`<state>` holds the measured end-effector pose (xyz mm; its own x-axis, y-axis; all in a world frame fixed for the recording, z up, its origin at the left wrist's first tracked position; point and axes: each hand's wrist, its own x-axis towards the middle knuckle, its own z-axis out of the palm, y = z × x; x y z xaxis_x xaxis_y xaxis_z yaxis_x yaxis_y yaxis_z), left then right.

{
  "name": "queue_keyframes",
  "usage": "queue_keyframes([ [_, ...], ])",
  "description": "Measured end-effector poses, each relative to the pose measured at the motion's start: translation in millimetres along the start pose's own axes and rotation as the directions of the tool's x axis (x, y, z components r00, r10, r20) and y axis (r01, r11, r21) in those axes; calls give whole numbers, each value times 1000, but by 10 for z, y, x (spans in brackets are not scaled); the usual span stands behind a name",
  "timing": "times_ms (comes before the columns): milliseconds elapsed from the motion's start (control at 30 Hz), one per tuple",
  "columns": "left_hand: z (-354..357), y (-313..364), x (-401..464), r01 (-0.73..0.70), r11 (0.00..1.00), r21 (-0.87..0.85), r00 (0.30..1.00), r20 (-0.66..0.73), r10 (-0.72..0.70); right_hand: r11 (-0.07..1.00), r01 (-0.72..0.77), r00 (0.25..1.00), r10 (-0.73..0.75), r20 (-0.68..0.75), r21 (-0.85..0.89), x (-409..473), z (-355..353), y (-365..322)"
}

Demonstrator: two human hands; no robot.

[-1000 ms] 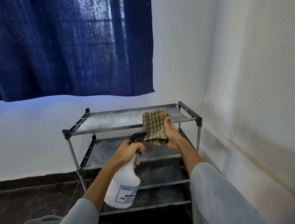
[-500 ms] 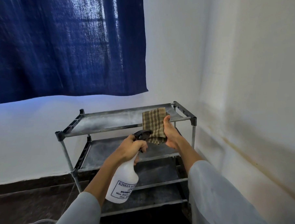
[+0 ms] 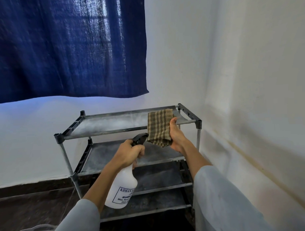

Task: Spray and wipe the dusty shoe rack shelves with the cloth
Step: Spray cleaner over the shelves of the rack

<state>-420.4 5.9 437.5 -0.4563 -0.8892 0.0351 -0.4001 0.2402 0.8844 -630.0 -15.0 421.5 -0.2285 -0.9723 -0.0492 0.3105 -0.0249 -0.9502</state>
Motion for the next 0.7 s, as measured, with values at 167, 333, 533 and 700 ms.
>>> queue_keyframes([
  [167,-49,-88,-7,59,997,-50,998,-8,-60,1000,1,1000,-1,-1,-15,13,107,54],
  [333,-80,-184,-19,56,997,-56,997,-48,-59,1000,-1,1000,1,4,-25,-14,287,133],
  [533,-193,-237,-103,64,980,-189,996,-52,-75,999,-32,999,32,21,-14,23,475,268],
  [700,-252,-303,-96,51,985,-163,991,-117,-70,999,-52,998,51,31,14,80,508,402],
])
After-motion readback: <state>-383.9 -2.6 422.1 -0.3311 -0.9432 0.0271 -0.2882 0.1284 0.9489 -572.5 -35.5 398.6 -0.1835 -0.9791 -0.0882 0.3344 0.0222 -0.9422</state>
